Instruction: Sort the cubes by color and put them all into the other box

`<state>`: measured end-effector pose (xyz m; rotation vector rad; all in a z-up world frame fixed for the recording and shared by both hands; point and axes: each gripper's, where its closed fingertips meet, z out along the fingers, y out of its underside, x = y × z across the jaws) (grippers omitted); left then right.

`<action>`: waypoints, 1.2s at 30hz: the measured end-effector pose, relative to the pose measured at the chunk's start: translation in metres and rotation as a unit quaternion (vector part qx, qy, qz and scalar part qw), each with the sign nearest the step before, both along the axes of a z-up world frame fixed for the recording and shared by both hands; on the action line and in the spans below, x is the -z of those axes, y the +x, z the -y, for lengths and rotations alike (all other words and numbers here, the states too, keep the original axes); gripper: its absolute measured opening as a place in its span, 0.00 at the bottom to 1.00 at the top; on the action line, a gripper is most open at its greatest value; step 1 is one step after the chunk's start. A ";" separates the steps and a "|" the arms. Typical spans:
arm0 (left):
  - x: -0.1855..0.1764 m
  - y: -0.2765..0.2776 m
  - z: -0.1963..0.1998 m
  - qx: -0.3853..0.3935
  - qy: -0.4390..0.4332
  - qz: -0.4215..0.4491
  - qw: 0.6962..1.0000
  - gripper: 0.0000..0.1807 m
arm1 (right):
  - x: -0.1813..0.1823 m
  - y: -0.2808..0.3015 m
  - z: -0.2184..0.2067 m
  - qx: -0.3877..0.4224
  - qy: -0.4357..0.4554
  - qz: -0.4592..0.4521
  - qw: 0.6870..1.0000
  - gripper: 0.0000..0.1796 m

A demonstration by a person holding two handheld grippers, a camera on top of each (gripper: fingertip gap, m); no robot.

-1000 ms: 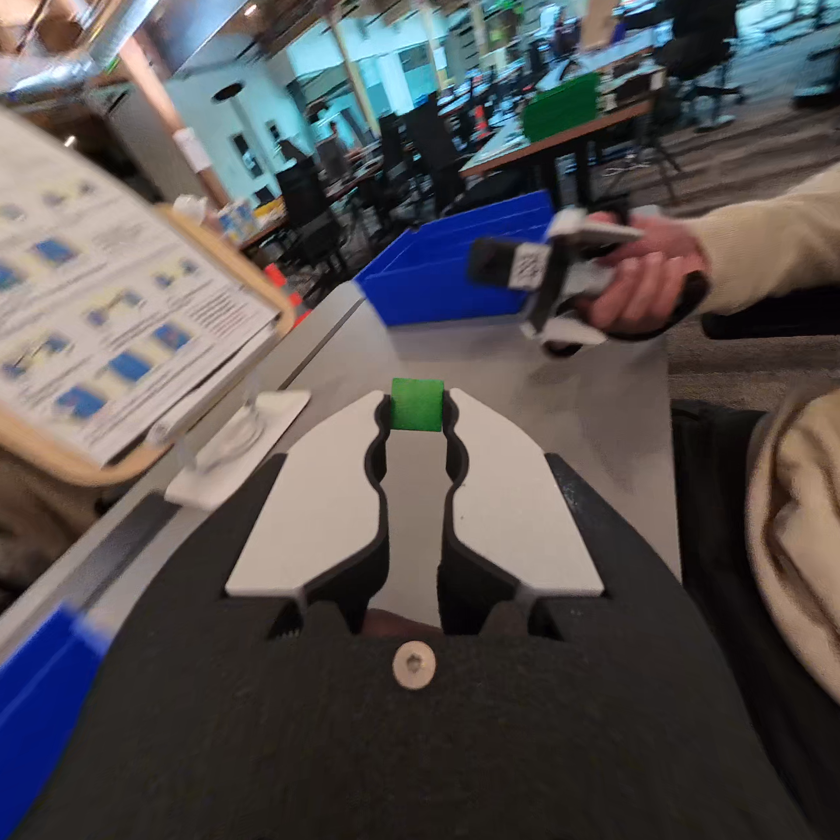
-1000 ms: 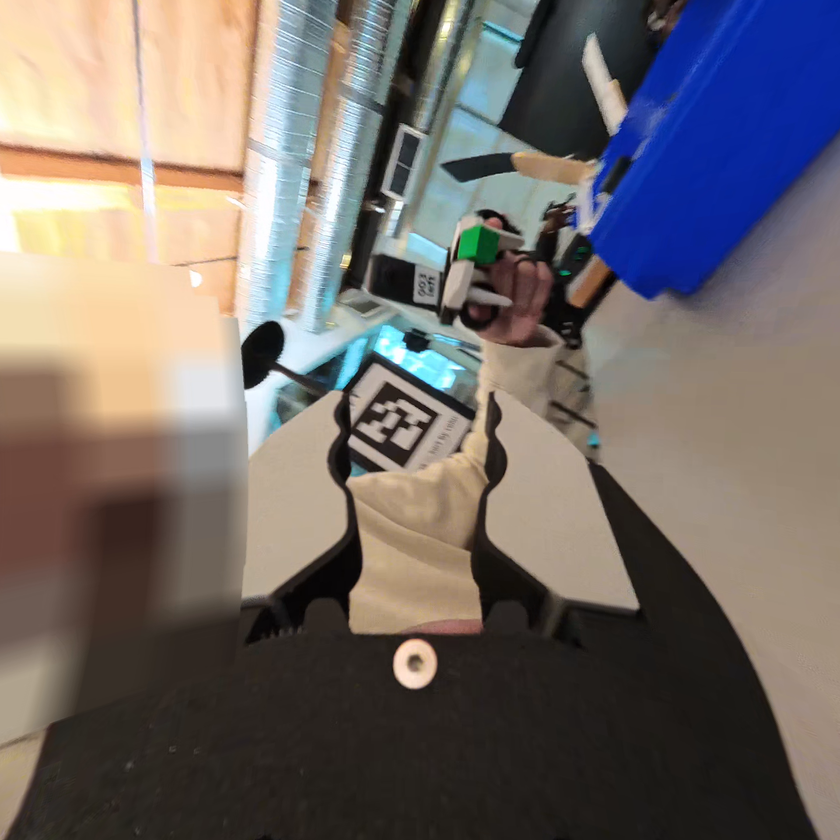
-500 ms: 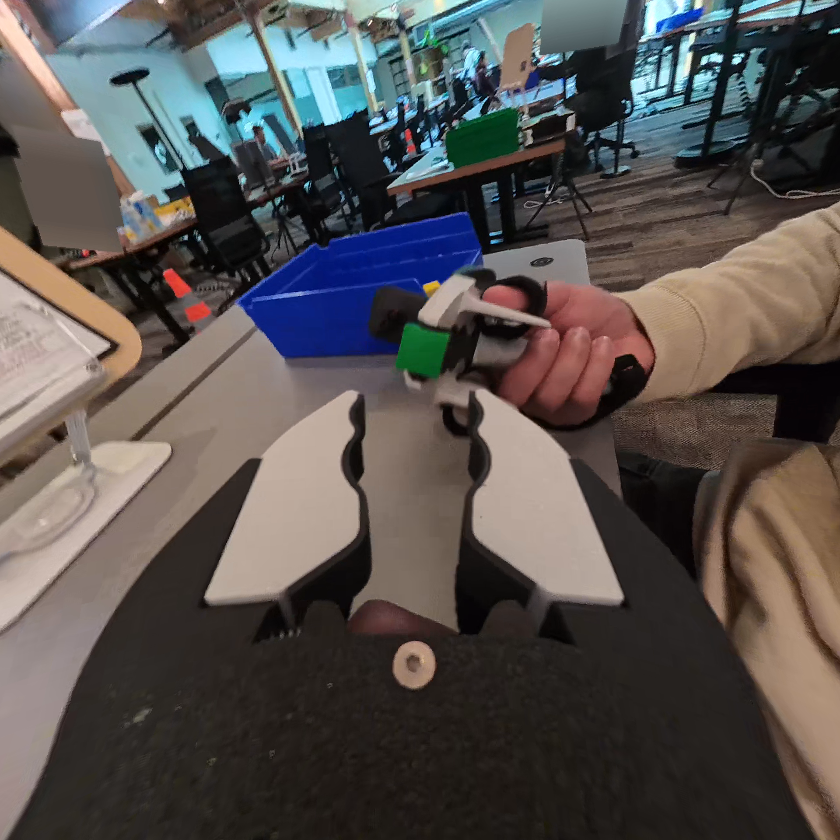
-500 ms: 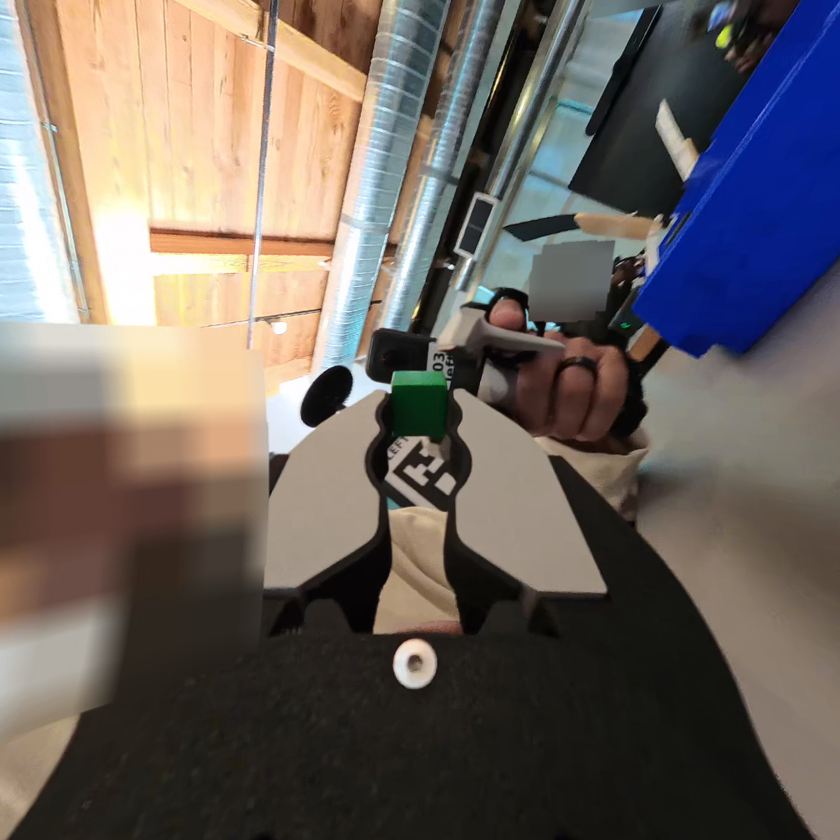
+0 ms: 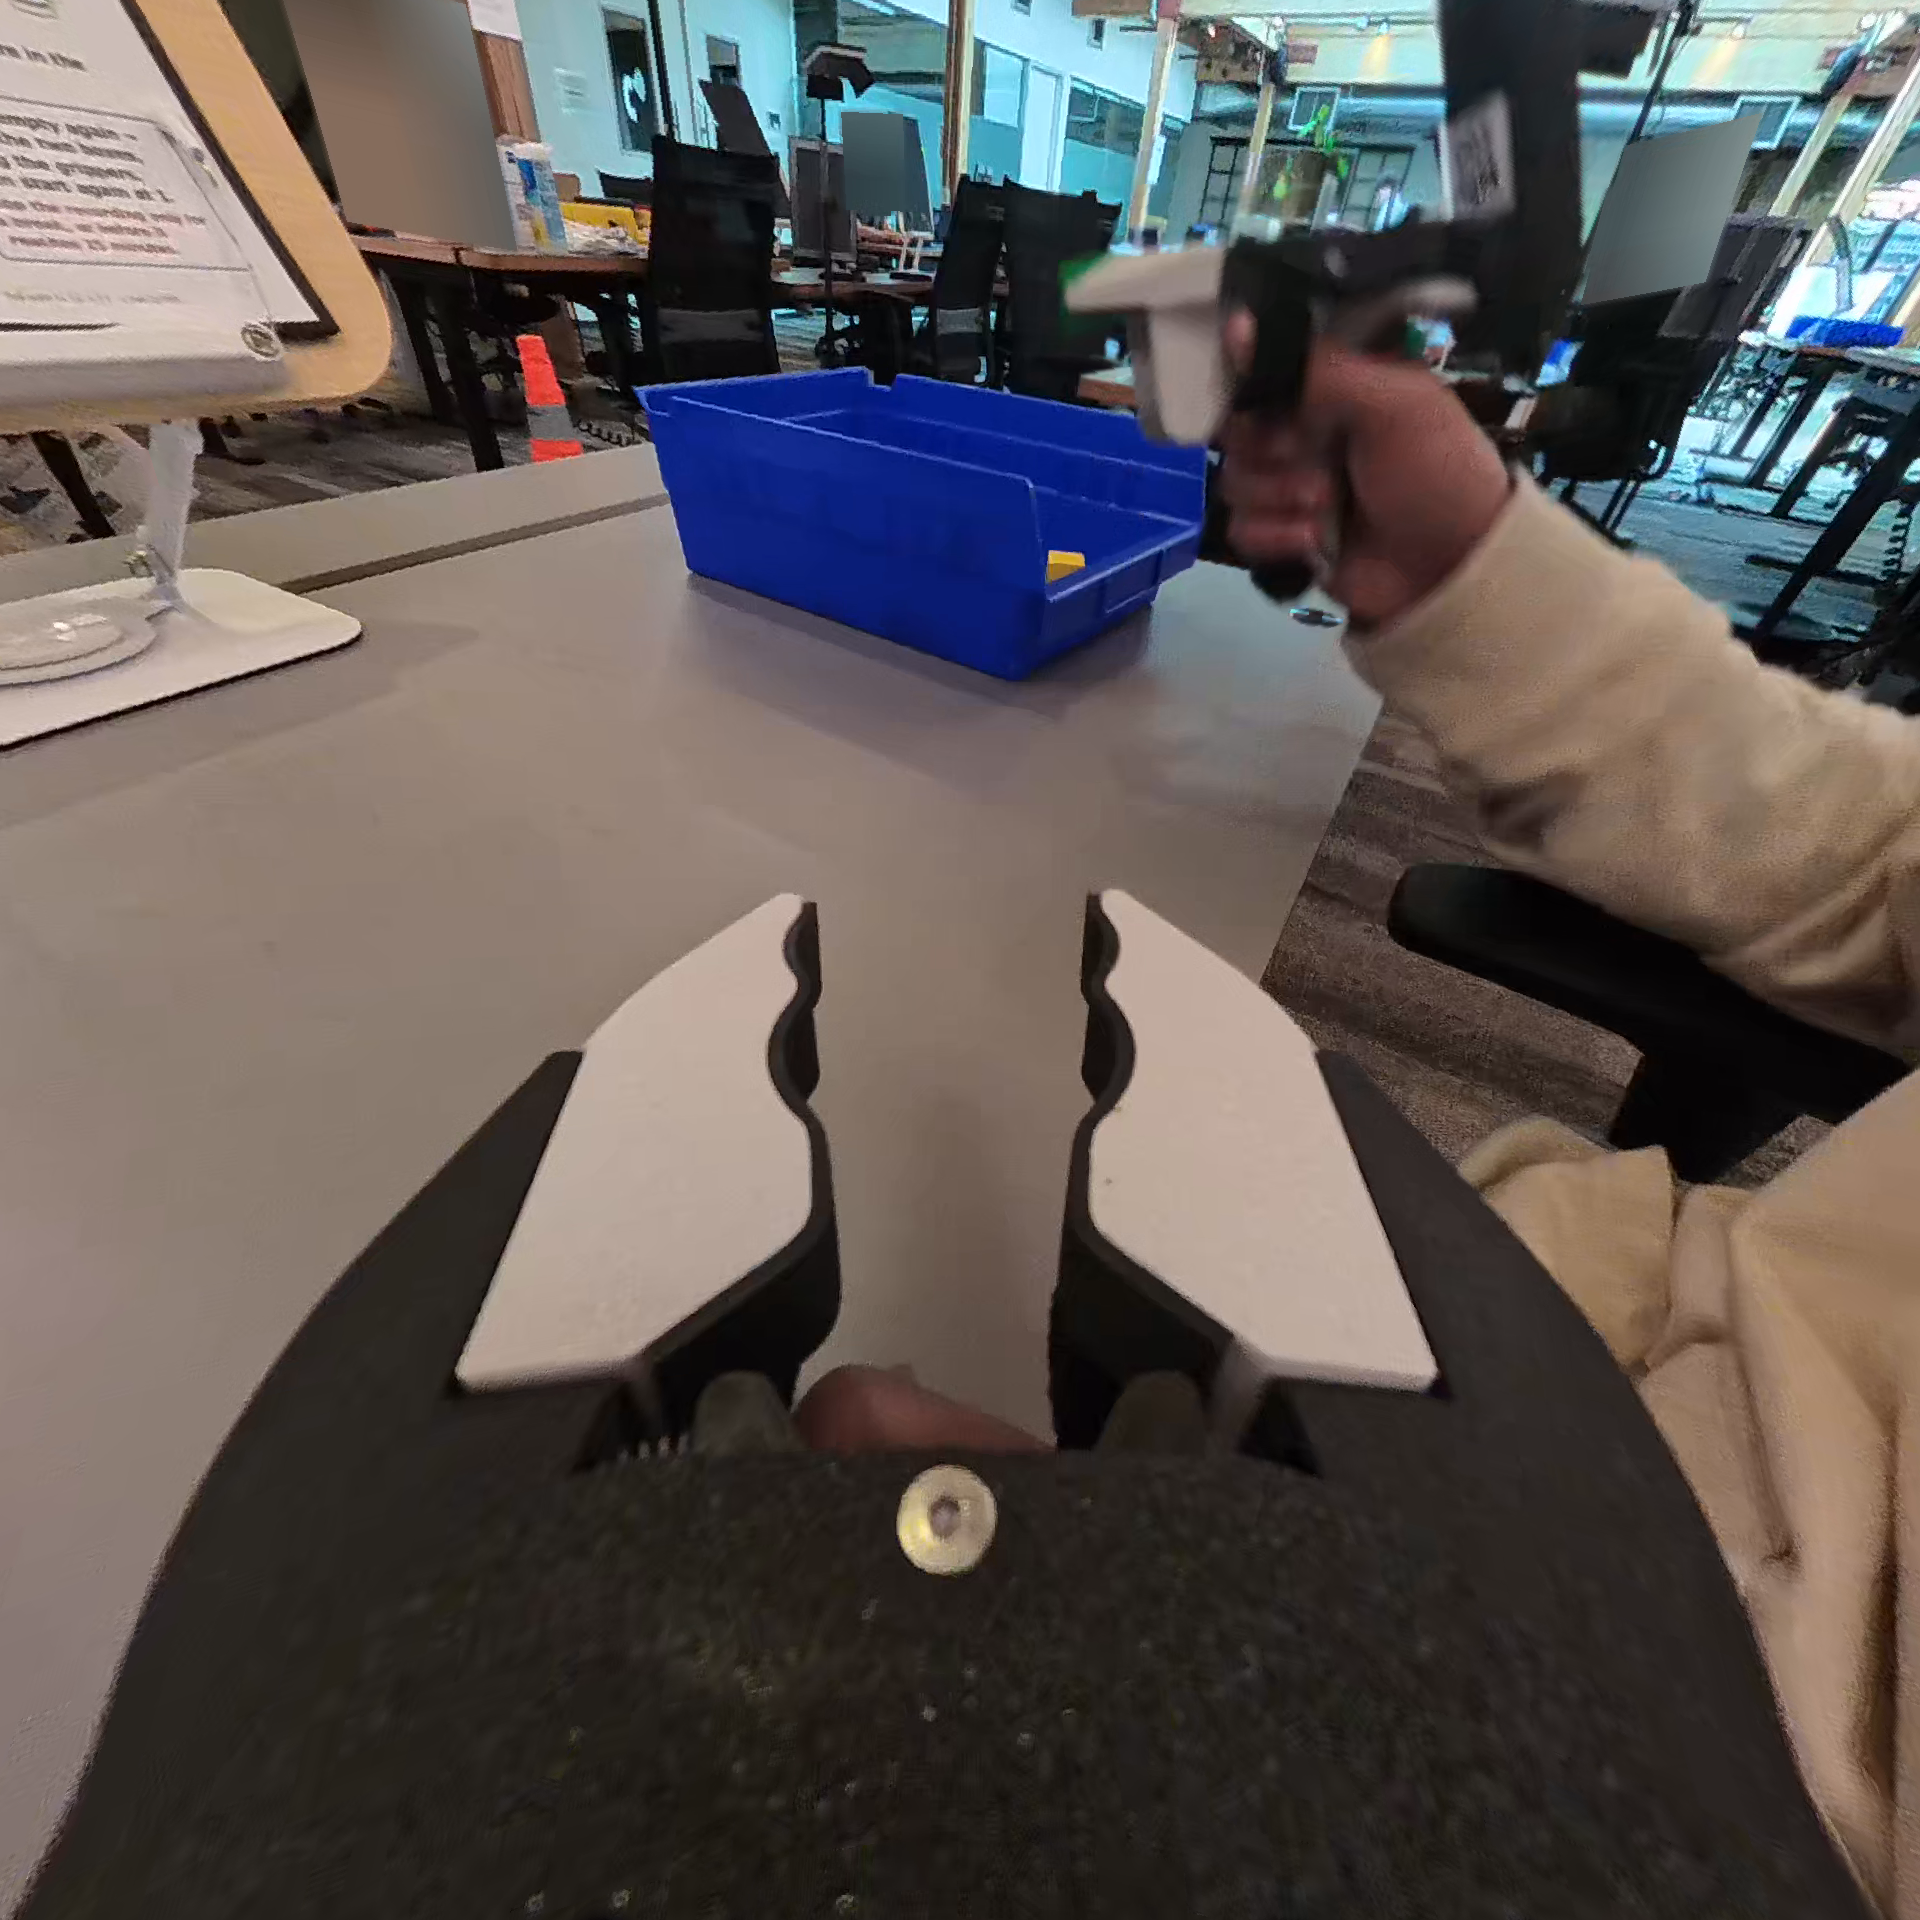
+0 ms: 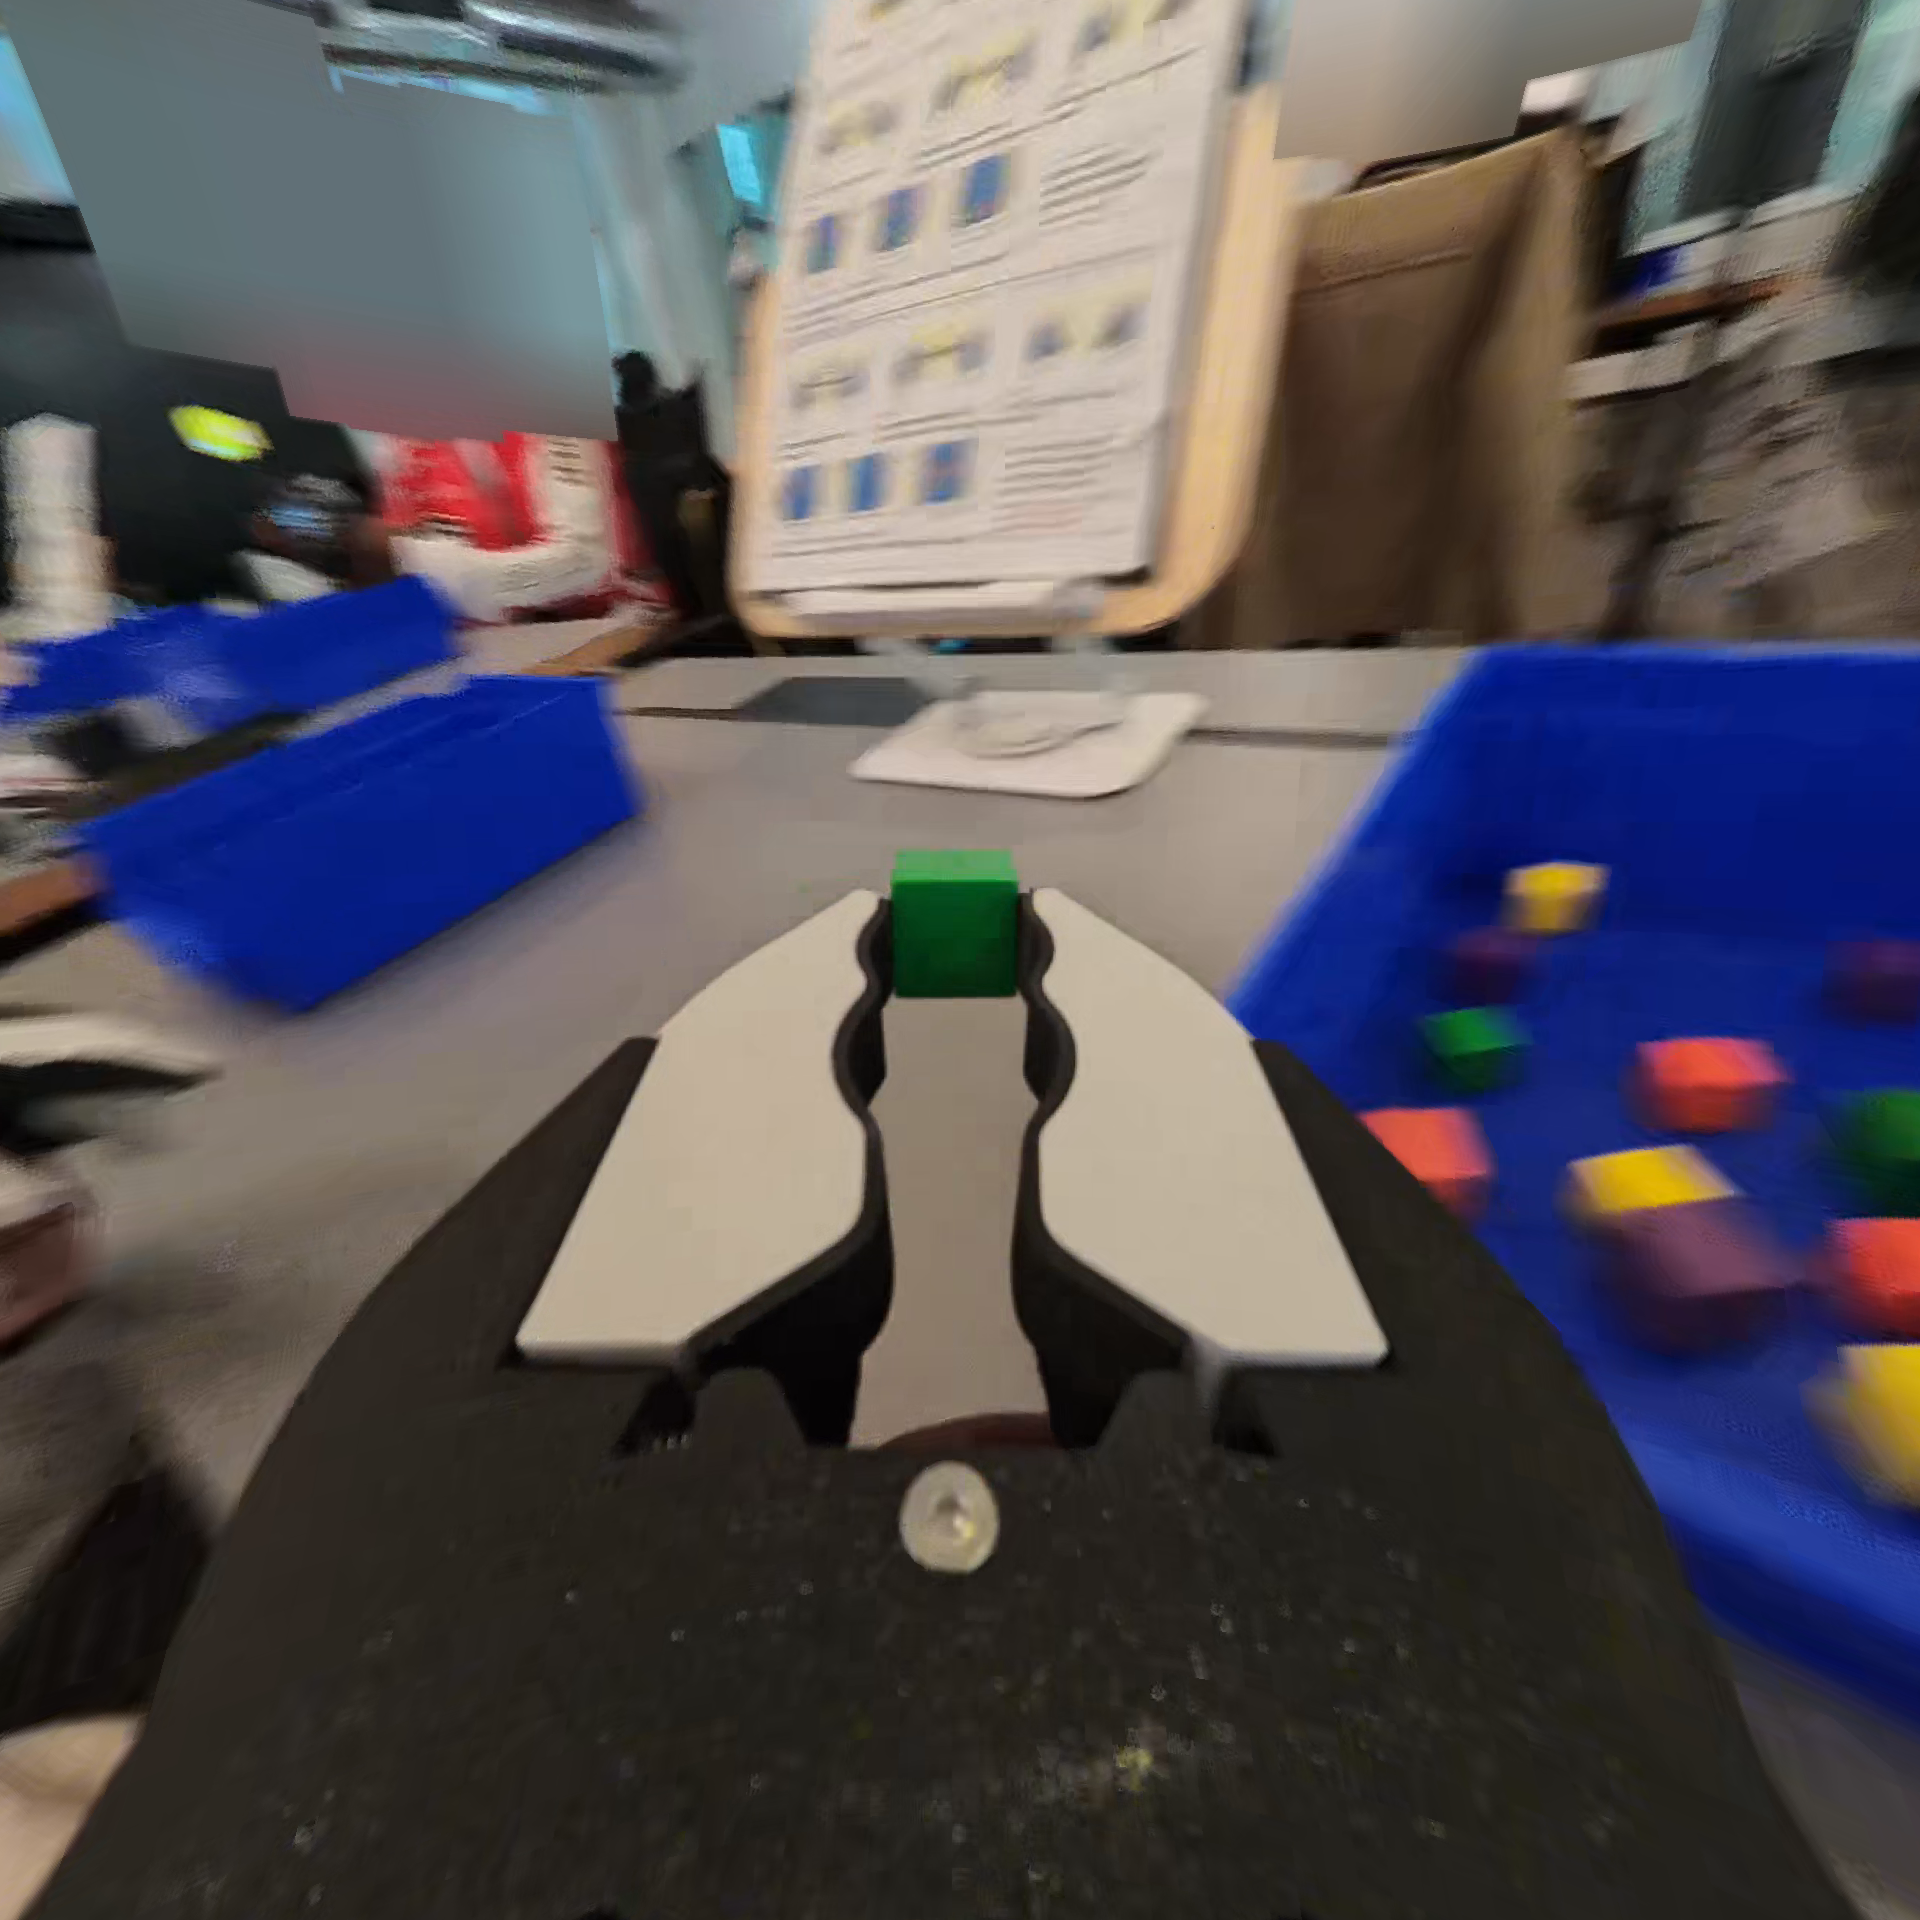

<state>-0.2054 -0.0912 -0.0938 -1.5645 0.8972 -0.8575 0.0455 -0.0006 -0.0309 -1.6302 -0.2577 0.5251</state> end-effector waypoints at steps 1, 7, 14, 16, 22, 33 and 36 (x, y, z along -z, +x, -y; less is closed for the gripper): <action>0.001 0.001 0.001 0.002 0.000 -0.002 1.000 0.27 | -0.009 0.025 -0.017 0.025 -0.014 0.033 0.999 0.12; 0.008 0.005 0.004 0.014 0.006 -0.025 1.000 0.26 | 0.054 0.127 -0.158 0.038 -0.274 0.180 0.944 0.12; 0.012 0.006 0.011 0.017 0.023 -0.043 0.999 0.25 | 0.148 0.152 -0.204 0.041 -0.479 0.225 0.848 0.13; 0.014 0.005 0.012 0.018 0.026 -0.049 0.998 0.26 | 0.156 0.148 -0.204 0.037 -0.492 0.203 0.846 0.14; 0.018 -0.004 0.009 0.003 0.022 -0.056 0.998 0.26 | 0.055 0.127 -0.161 0.078 -0.284 0.181 0.938 0.25; 0.023 0.007 0.003 0.019 -0.019 -0.051 0.998 0.26 | 0.072 -0.079 0.124 0.043 0.009 0.055 0.998 0.11; 0.025 0.017 0.001 0.026 -0.048 -0.045 0.997 0.26 | 0.085 -0.078 0.129 0.034 -0.029 0.059 0.997 0.19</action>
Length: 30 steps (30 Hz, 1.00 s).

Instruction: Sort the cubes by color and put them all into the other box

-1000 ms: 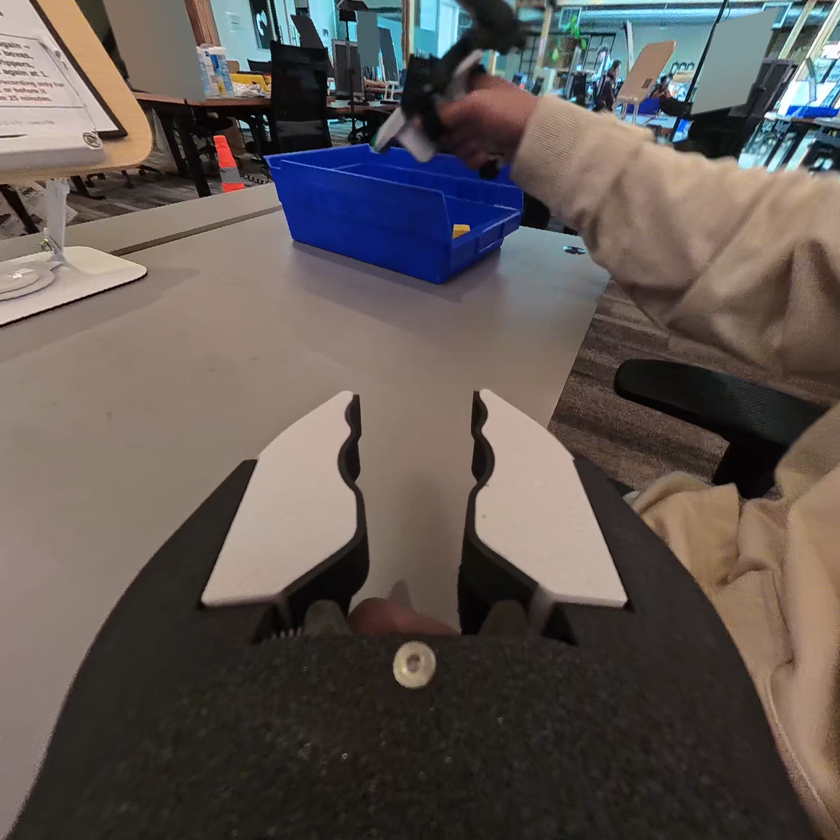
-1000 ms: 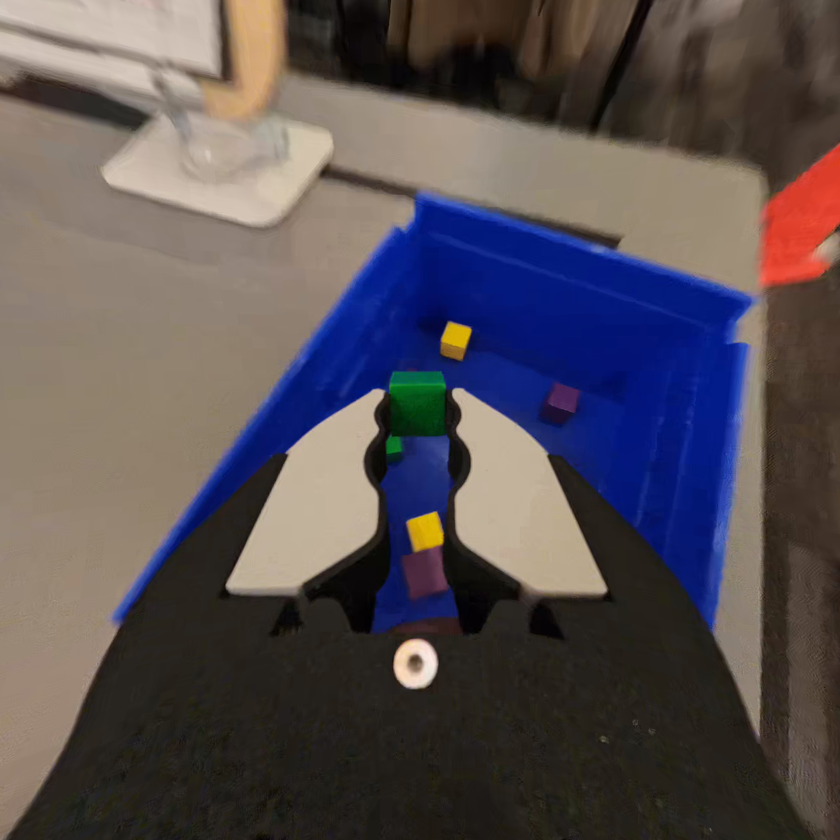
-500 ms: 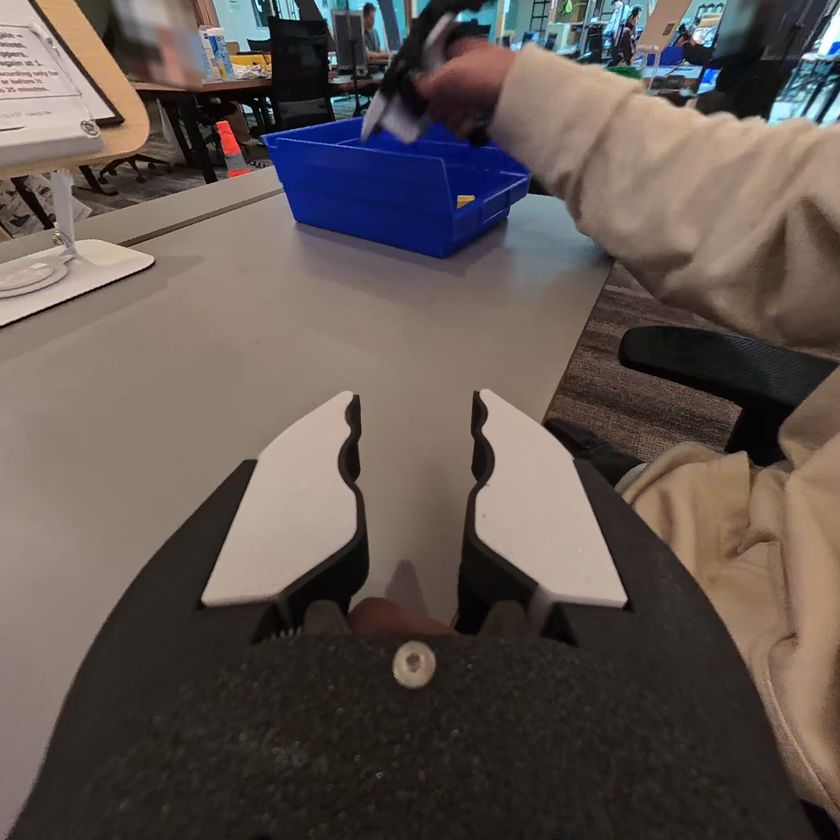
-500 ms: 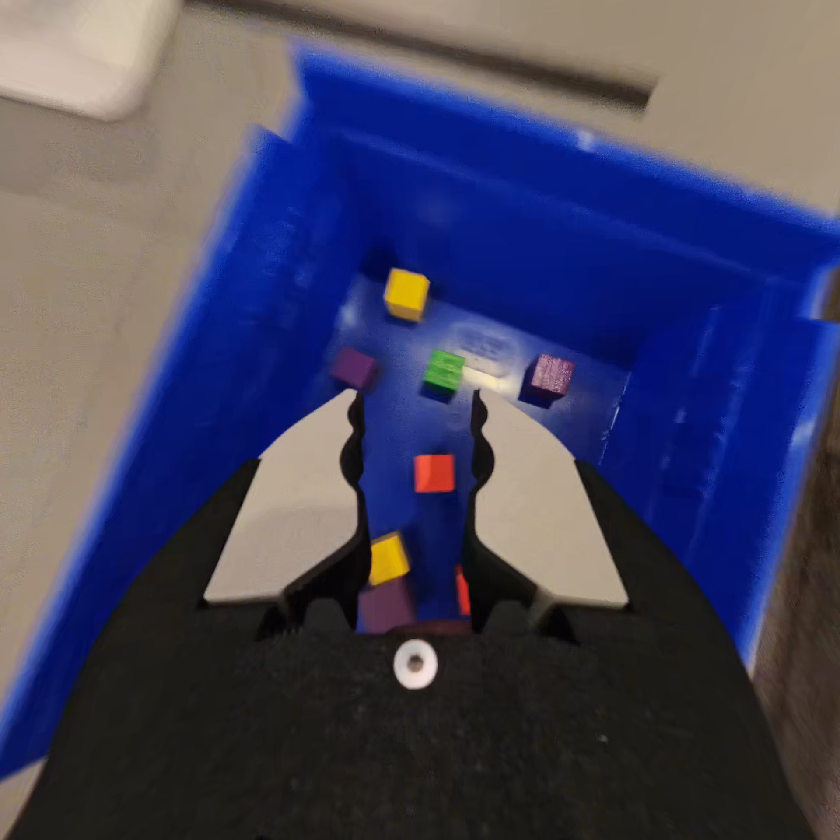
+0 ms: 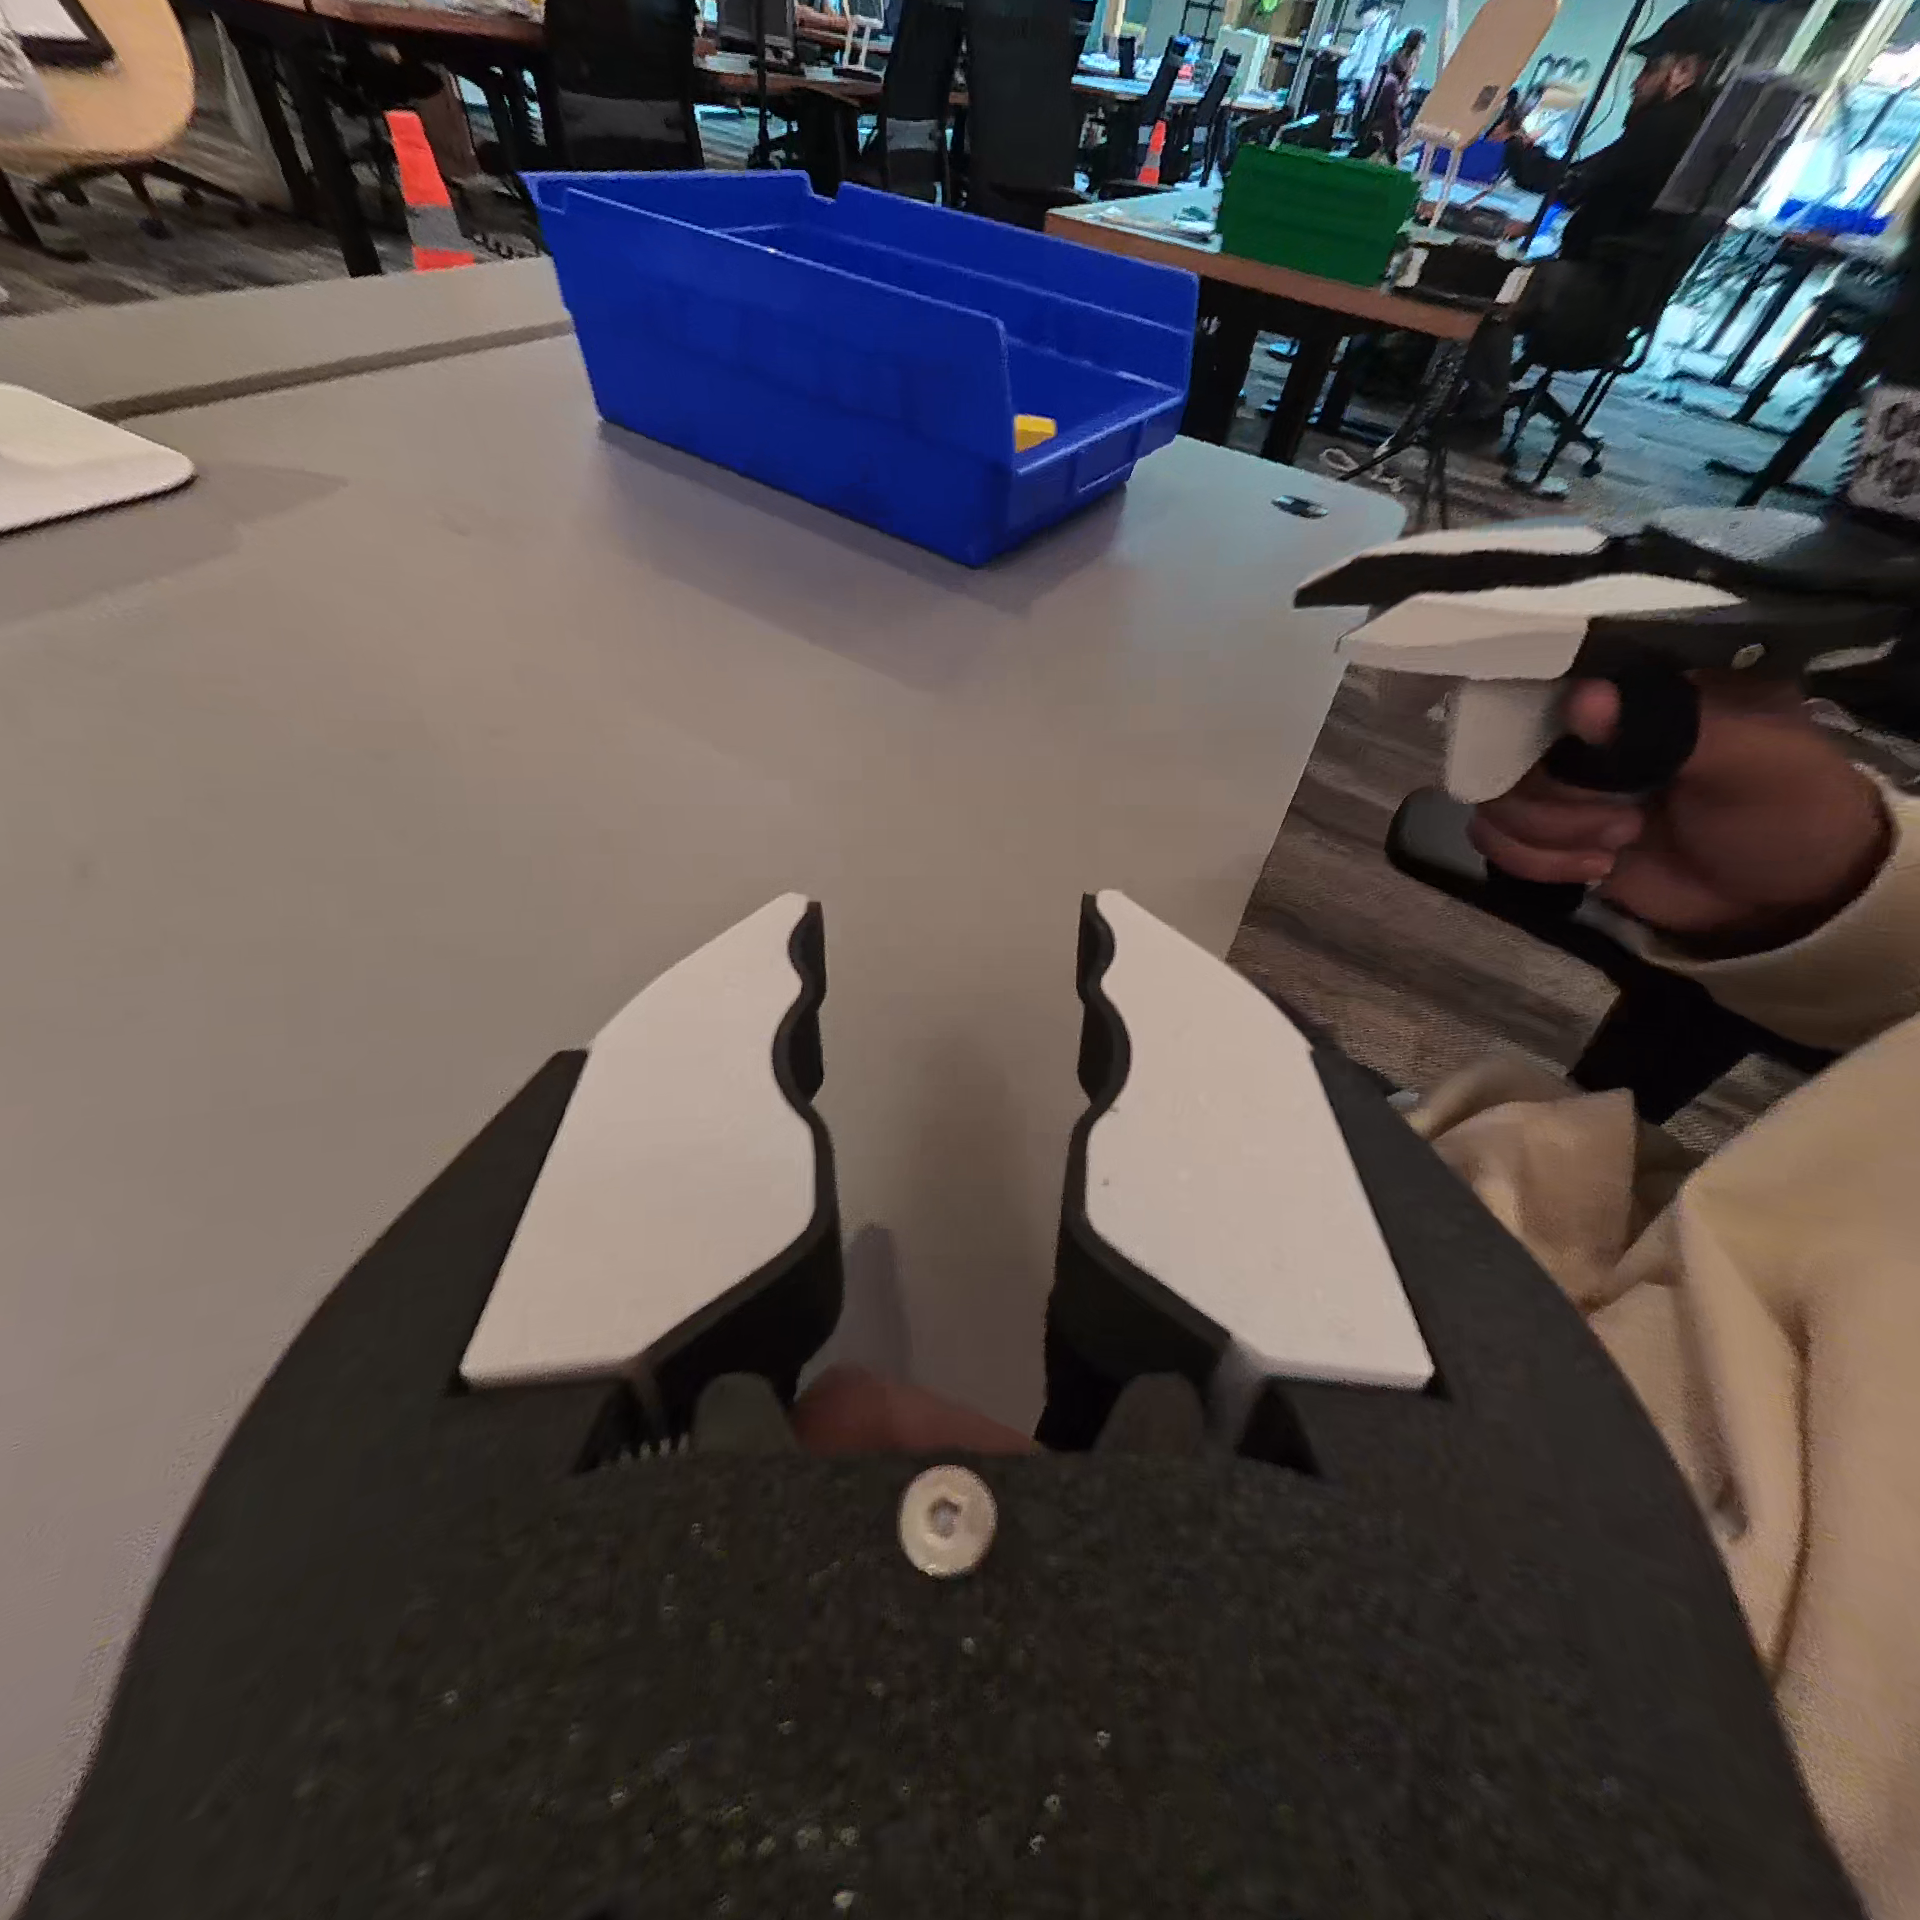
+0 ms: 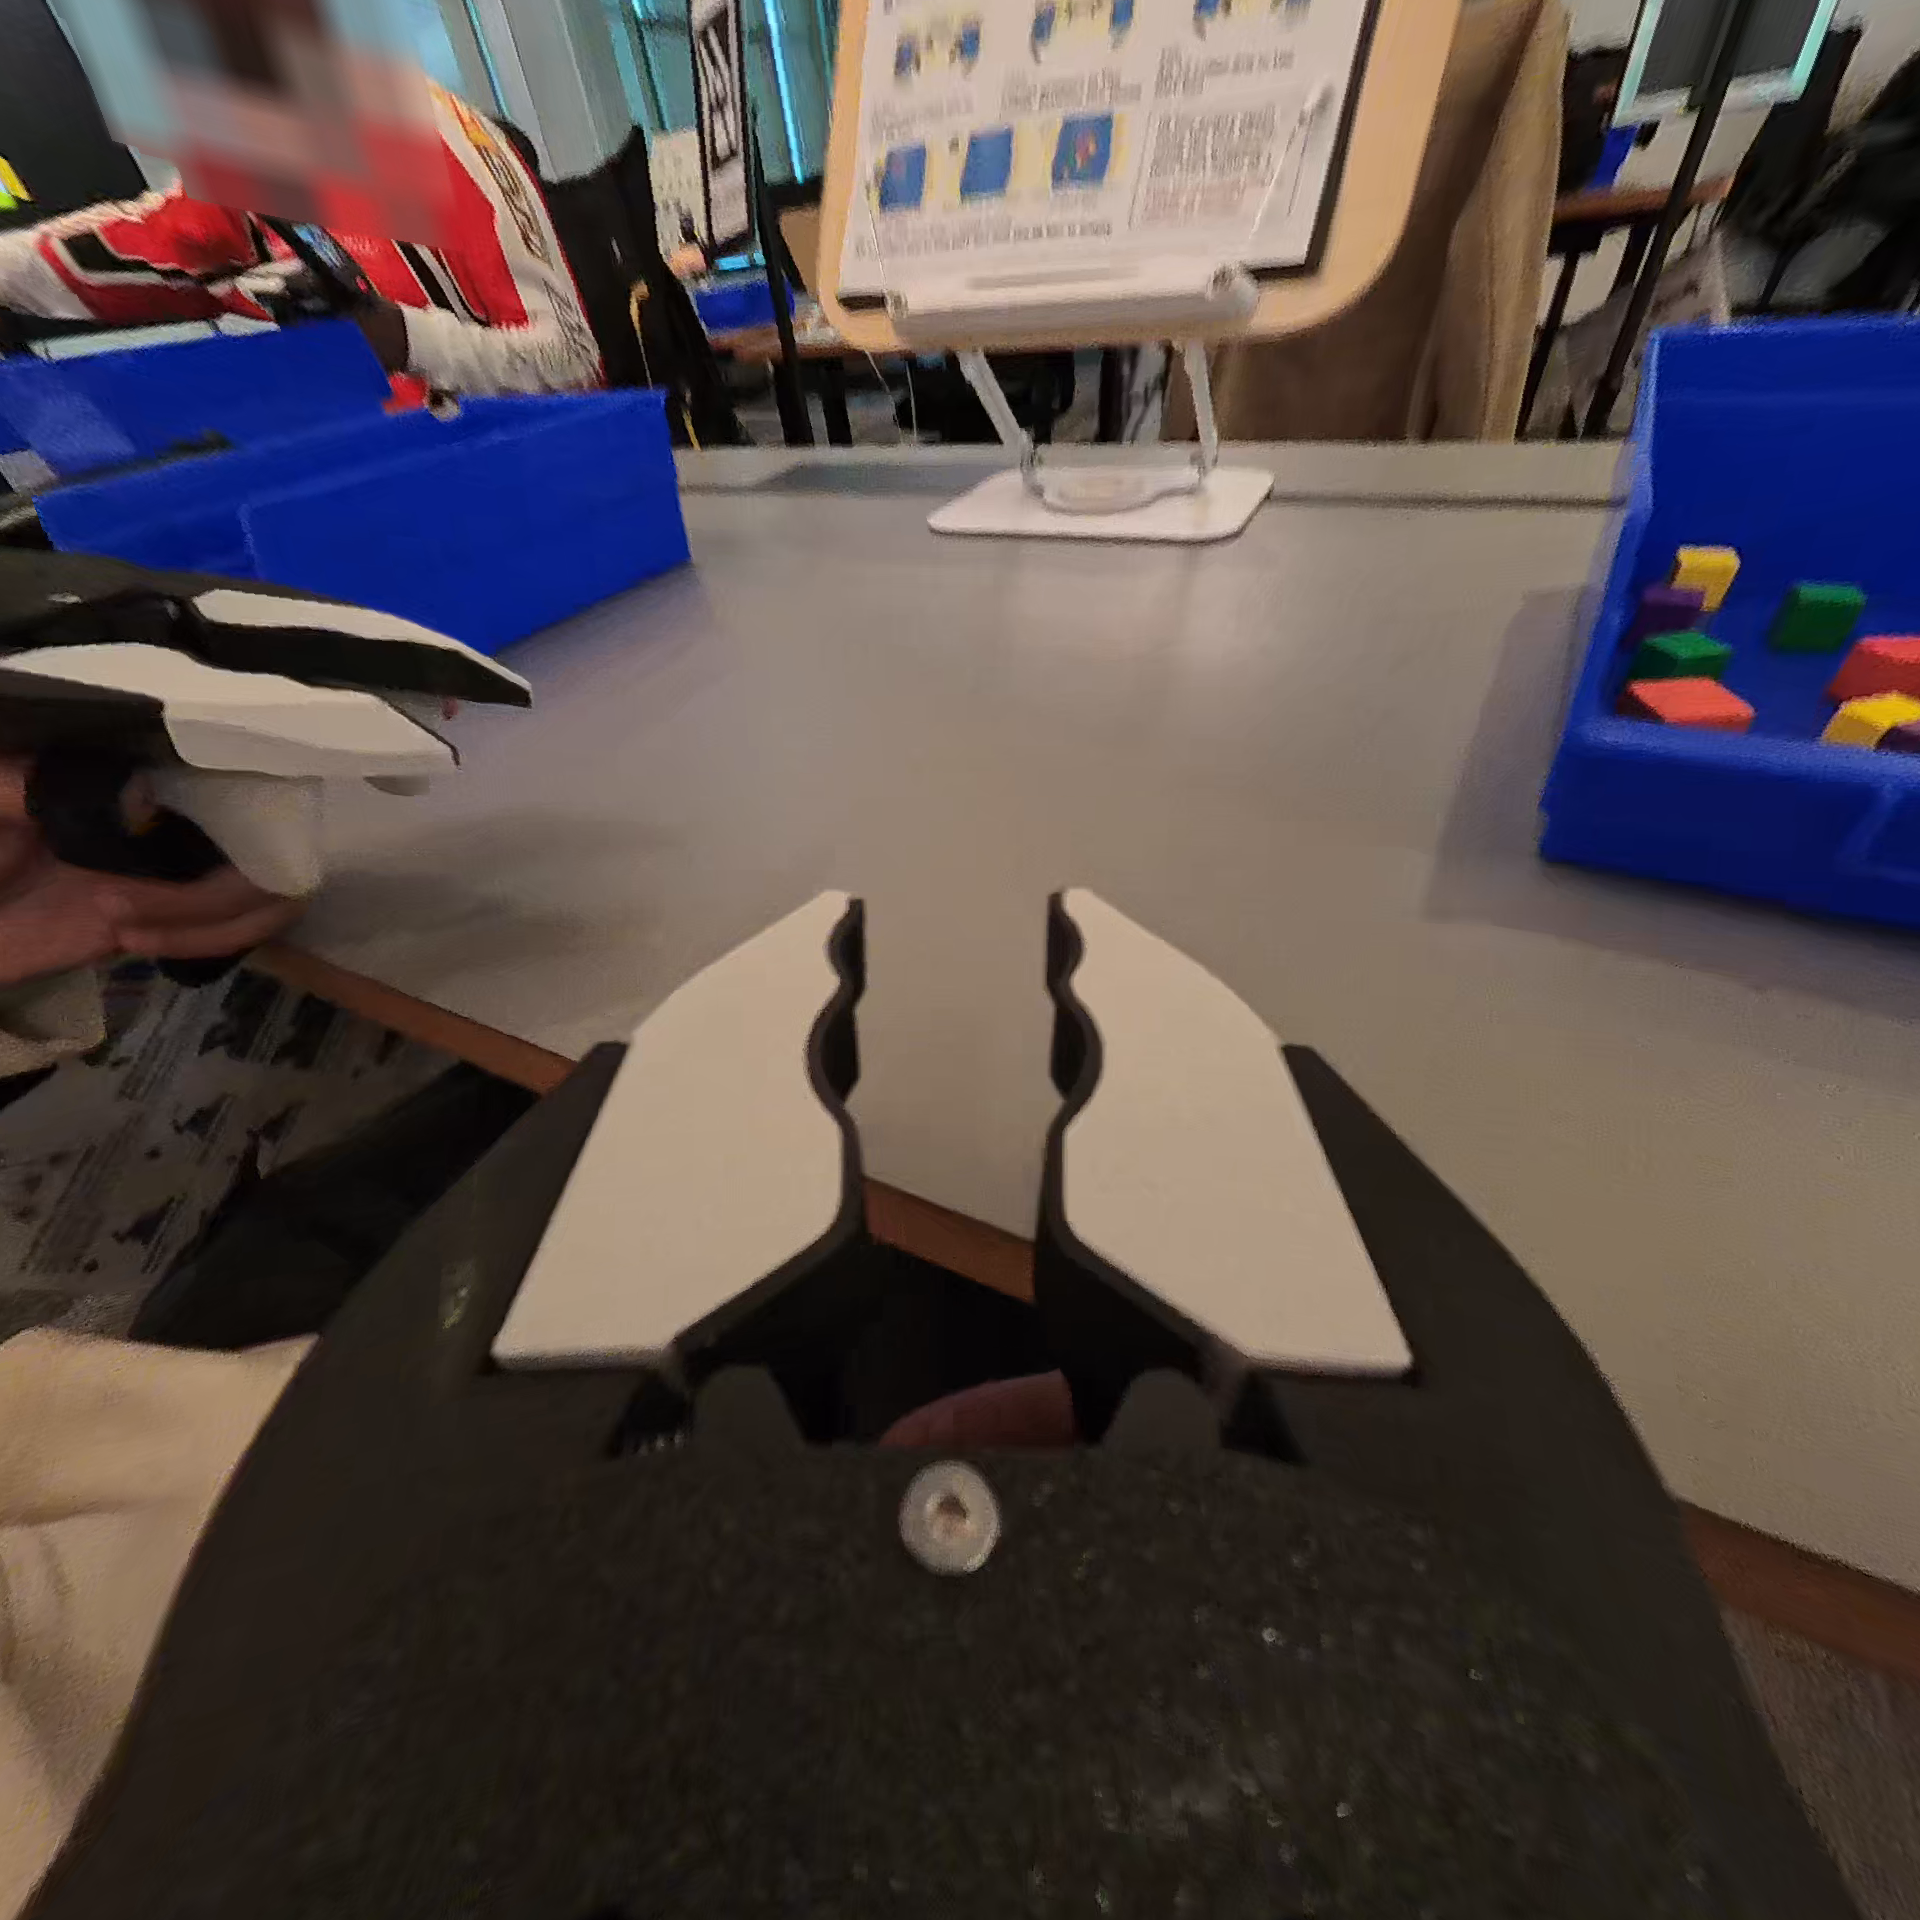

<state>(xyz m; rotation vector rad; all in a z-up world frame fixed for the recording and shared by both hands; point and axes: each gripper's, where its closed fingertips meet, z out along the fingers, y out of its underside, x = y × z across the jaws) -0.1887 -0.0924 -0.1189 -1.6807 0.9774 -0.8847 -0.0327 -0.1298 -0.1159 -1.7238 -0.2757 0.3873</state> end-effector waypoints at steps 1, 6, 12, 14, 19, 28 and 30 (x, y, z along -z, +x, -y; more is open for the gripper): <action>-0.001 0.003 0.000 0.006 -0.011 0.006 1.000 0.26 | 0.003 0.005 -0.001 -0.002 -0.013 -0.010 1.000 0.21; -0.004 0.011 0.008 0.037 -0.043 0.030 0.998 0.26 | 0.013 0.035 -0.007 0.010 -0.031 -0.043 0.999 0.22; -0.012 0.008 0.012 0.036 -0.041 0.045 0.997 0.25 | 0.009 0.031 -0.006 0.006 -0.017 -0.034 0.999 0.23; -0.014 0.007 0.013 0.037 -0.029 0.042 0.998 0.25 | 0.009 0.033 -0.009 0.010 -0.017 -0.054 0.998 0.24; -0.018 0.010 0.025 0.063 -0.032 0.046 0.996 0.25 | -0.003 0.062 -0.045 0.041 -0.034 -0.121 0.991 0.28; -0.011 0.023 0.044 0.074 0.020 0.000 0.997 0.25 | -0.013 0.086 -0.149 0.142 -0.069 0.006 0.987 0.34; -0.006 0.028 0.038 0.050 0.021 -0.014 0.998 0.24 | -0.005 0.081 -0.161 0.145 -0.090 0.040 0.985 0.38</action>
